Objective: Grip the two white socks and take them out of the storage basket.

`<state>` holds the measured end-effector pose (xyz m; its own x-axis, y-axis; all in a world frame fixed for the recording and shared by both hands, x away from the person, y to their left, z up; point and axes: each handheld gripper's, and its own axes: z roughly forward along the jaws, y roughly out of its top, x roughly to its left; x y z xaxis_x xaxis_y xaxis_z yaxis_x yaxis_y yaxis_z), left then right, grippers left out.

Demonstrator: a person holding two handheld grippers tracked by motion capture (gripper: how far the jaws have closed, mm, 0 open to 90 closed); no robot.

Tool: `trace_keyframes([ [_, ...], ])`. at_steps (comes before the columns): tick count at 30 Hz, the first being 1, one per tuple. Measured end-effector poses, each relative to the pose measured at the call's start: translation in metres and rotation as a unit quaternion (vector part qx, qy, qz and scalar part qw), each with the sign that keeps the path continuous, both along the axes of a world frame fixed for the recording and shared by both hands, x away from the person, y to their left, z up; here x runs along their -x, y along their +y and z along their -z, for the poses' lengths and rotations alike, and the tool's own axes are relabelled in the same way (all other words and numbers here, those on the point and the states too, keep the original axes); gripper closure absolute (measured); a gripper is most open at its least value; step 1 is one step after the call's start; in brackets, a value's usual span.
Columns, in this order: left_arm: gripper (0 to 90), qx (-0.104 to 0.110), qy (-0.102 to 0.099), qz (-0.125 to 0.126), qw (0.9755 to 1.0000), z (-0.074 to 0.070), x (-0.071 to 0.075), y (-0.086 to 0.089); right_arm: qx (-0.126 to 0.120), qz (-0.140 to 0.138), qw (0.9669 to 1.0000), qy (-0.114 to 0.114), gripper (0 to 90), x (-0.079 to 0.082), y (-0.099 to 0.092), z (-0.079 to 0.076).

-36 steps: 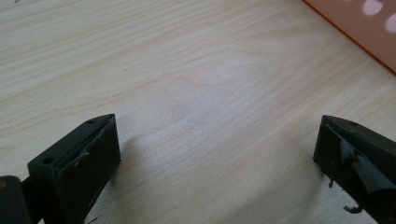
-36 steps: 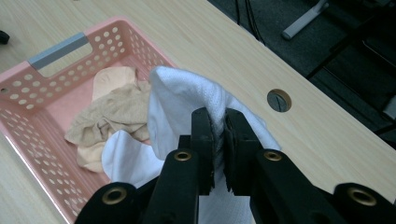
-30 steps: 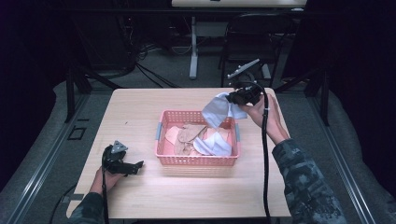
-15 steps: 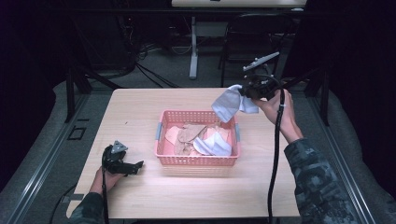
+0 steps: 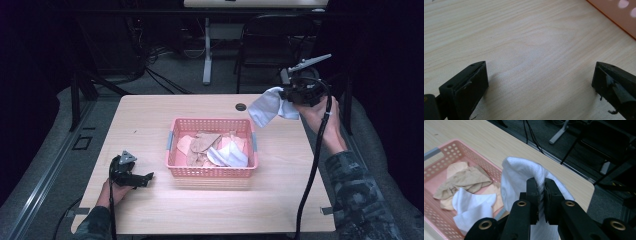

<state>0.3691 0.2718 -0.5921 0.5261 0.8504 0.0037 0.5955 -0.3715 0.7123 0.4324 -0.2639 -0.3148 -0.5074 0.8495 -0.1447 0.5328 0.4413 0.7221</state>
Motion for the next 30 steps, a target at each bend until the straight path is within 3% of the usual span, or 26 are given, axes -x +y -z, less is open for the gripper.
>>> trace_keyframes([
  [6,0.4,0.0,0.0,0.0,1.0,0.0,0.0,0.0,0.005,0.034,0.9994,0.006,83.4,-0.002,-0.025,0.007],
  [13,0.4,0.0,0.0,0.0,1.0,0.0,0.0,0.0,0.019,0.056,0.9981,0.02,83.4,-0.008,-0.037,0.025],
  [14,0.5,0.0,0.0,0.0,1.0,0.0,0.0,0.0,0.041,0.069,0.9965,0.023,83.3,-0.011,-0.037,0.034],
  [19,0.4,0.0,0.0,0.0,1.0,0.0,0.0,0.0,0.052,0.077,0.9947,0.044,83.3,-0.018,-0.038,0.055],
  [21,0.4,0.0,0.0,0.0,1.0,0.0,0.0,0.0,0.059,0.085,0.9927,0.062,83.1,-0.025,-0.039,0.076],
  [22,0.4,0.0,0.0,0.0,1.0,0.0,0.0,0.0,0.059,0.085,0.9927,0.062,83.1,-0.025,-0.039,0.076],
  [26,0.4,0.0,0.0,0.0,1.0,0.0,0.0,0.0,0.061,0.09,0.9892,0.098,82.7,-0.034,-0.037,0.11],
  [30,0.4,0.0,0.0,0.0,1.0,0.0,0.0,0.0,0.053,0.094,0.9874,0.116,82.4,-0.04,-0.037,0.124],
])
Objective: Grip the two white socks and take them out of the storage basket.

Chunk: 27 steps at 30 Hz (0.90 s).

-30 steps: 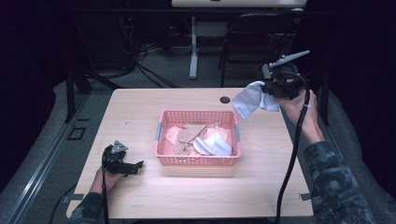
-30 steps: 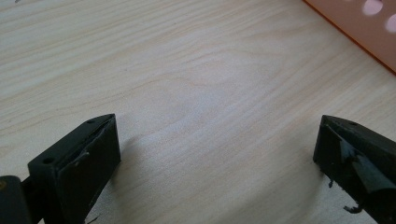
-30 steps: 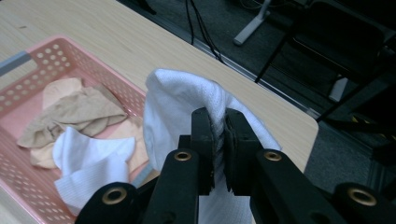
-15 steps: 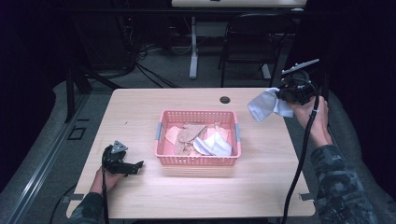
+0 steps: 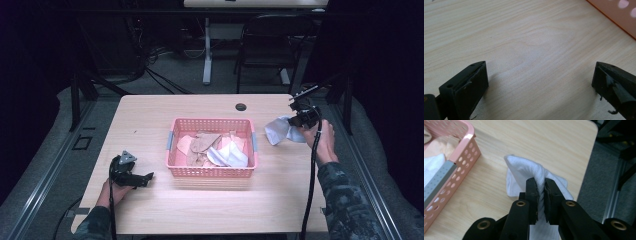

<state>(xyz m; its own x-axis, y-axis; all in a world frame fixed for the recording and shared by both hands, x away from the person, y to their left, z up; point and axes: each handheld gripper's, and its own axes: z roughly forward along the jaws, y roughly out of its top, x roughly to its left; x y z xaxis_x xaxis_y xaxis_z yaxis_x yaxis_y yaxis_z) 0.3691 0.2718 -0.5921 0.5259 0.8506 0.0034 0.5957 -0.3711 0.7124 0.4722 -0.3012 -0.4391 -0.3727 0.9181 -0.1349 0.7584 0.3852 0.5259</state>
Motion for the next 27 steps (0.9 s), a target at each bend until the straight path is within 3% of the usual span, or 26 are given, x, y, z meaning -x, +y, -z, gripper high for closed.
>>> trace_keyframes([
  [8,0.4,0.0,0.0,0.0,1.0,0.0,0.0,0.0,-0.021,0.017,0.9989,0.038,76.5,-0.008,0.0,0.028],
  [10,0.4,0.0,0.0,0.0,1.0,0.0,0.0,0.0,-0.031,0.012,0.9988,0.035,71.3,-0.007,0.001,0.03],
  [18,0.4,0.0,0.0,0.0,1.0,0.0,0.0,0.0,-0.051,-0.017,0.9985,0.001,37.7,0.003,0.014,0.013],
  [27,0.4,-0.001,0.001,0.001,1.0,0.0,0.0,0.0,-0.07,-0.066,0.9951,-0.02,24.2,0.014,0.038,-0.017],
])
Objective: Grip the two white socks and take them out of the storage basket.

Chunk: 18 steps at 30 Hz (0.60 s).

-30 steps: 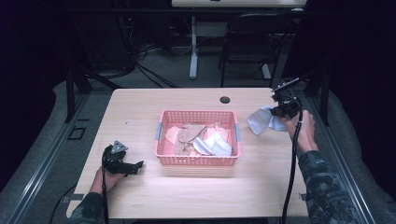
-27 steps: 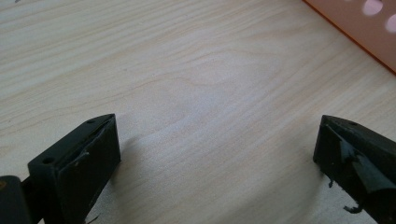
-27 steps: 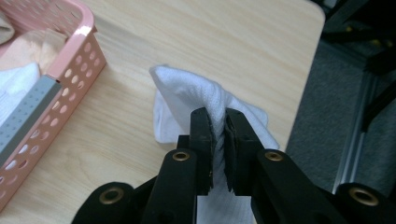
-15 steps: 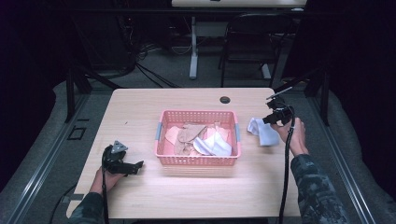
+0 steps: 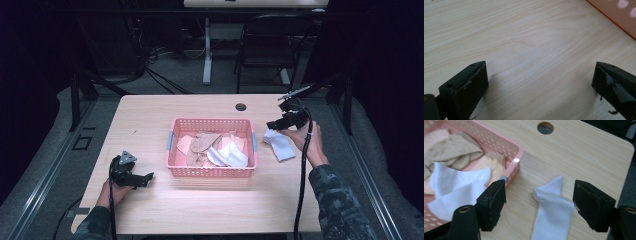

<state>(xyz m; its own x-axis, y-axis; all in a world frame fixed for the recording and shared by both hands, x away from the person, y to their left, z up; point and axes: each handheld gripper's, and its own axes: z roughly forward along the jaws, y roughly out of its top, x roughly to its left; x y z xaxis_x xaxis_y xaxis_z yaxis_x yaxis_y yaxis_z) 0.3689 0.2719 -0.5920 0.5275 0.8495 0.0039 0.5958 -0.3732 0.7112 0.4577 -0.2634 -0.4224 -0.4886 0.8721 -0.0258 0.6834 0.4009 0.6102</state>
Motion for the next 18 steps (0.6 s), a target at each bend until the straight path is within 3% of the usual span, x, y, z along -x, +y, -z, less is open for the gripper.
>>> trace_keyframes([
  [7,0.4,0.0,0.0,0.0,1.0,0.0,0.0,0.0,-0.004,-0.037,0.9991,-0.021,18.4,0.012,0.021,-0.014],
  [14,0.4,0.0,0.0,0.0,1.0,0.0,0.0,0.0,-0.008,-0.079,0.9967,-0.019,14.0,0.021,0.046,-0.014],
  [18,0.4,0.0,0.0,0.0,1.0,0.0,0.0,0.0,-0.01,-0.103,0.9946,-0.007,13.8,0.022,0.062,-0.01],
])
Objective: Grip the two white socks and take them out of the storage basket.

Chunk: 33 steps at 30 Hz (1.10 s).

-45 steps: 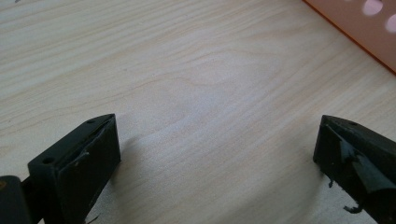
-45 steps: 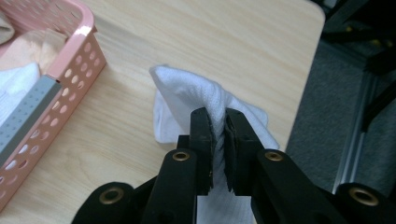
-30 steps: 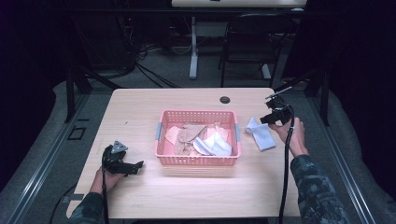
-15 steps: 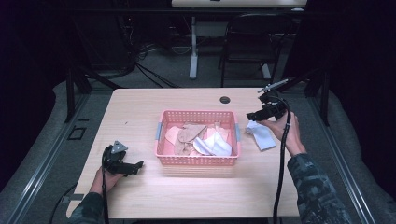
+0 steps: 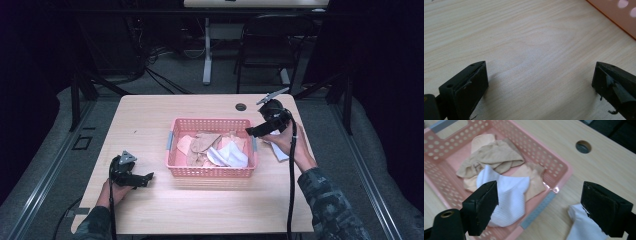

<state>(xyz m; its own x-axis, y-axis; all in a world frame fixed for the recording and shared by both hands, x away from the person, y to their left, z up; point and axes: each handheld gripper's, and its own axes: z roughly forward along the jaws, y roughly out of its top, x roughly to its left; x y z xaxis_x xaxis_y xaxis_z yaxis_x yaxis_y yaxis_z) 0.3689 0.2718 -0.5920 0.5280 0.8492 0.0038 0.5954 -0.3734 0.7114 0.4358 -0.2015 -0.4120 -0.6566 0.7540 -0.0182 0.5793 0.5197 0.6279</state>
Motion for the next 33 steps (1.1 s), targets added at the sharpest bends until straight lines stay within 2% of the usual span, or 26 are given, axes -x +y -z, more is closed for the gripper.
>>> trace_keyframes([
  [3,0.4,0.0,0.0,0.0,1.0,0.0,0.0,0.0,0.006,-0.019,0.9998,0.008,13.1,0.002,0.014,0.006],
  [4,0.4,0.0,0.0,0.0,1.0,0.0,0.0,0.0,0.009,-0.031,0.9993,0.021,13.4,0.004,0.025,0.012],
  [5,0.4,0.0,0.0,0.0,1.0,0.0,0.0,0.0,0.009,-0.031,0.9993,0.021,13.4,0.004,0.025,0.012],
  [6,0.4,0.0,0.0,0.0,1.0,0.0,0.0,0.0,0.013,-0.038,0.9987,0.031,13.6,0.005,0.03,0.014],
  [8,0.4,0.0,0.0,0.0,1.0,0.0,0.0,0.0,0.014,-0.053,0.9974,0.046,14.2,0.006,0.04,0.021],
  [12,0.4,0.0,0.0,0.0,1.0,0.0,0.0,0.0,0.033,-0.068,0.9941,0.077,15.0,0.006,0.058,0.039],
  [13,0.4,0.0,0.0,0.0,1.0,0.0,0.0,0.0,0.041,-0.073,0.9925,0.089,15.6,0.007,0.067,0.05],
  [14,0.4,0.0,0.0,0.0,1.0,0.0,0.0,0.0,0.041,-0.073,0.9925,0.089,15.6,0.007,0.067,0.05],
  [16,0.4,0.0,0.0,0.0,1.0,0.0,0.0,0.0,0.057,-0.072,0.9893,0.113,15.5,0.005,0.077,0.066],
  [17,0.4,-0.001,-0.001,0.001,1.0,0.0,0.0,0.0,0.057,-0.072,0.9893,0.113,15.5,0.005,0.077,0.066],
  [19,0.4,0.0,0.0,0.001,1.0,0.0,0.0,0.0,0.076,-0.076,0.9856,0.131,16.4,0.002,0.084,0.074],
  [20,0.4,-0.001,-0.001,0.002,1.0,0.0,0.0,0.0,0.093,-0.071,0.9832,0.139,17.4,0.0,0.088,0.082],
  [21,0.4,0.0,0.0,0.001,1.0,0.0,0.0,0.0,0.093,-0.071,0.9832,0.139,17.4,0.0,0.088,0.082],
  [24,0.4,0.0,-0.001,0.002,1.0,0.0,0.0,0.0,0.108,-0.06,0.9797,0.157,19.5,-0.003,0.09,0.09],
  [29,0.4,-0.001,-0.001,0.002,1.0,0.0,0.0,0.0,0.122,-0.041,0.9781,0.164,27.3,-0.003,0.091,0.095],
  [31,0.4,0.0,0.0,0.001,1.0,0.0,0.0,0.0,0.132,-0.045,0.9757,0.169,32.4,-0.004,0.092,0.095],
  [32,0.4,-0.001,-0.001,0.002,1.0,0.0,0.0,0.0,0.131,-0.043,0.9761,0.168,33.4,-0.003,0.093,0.096],
  [33,0.4,-0.001,-0.001,0.002,1.0,0.0,0.0,0.0,0.134,-0.043,0.9752,0.171,36.9,-0.004,0.093,0.096],
])
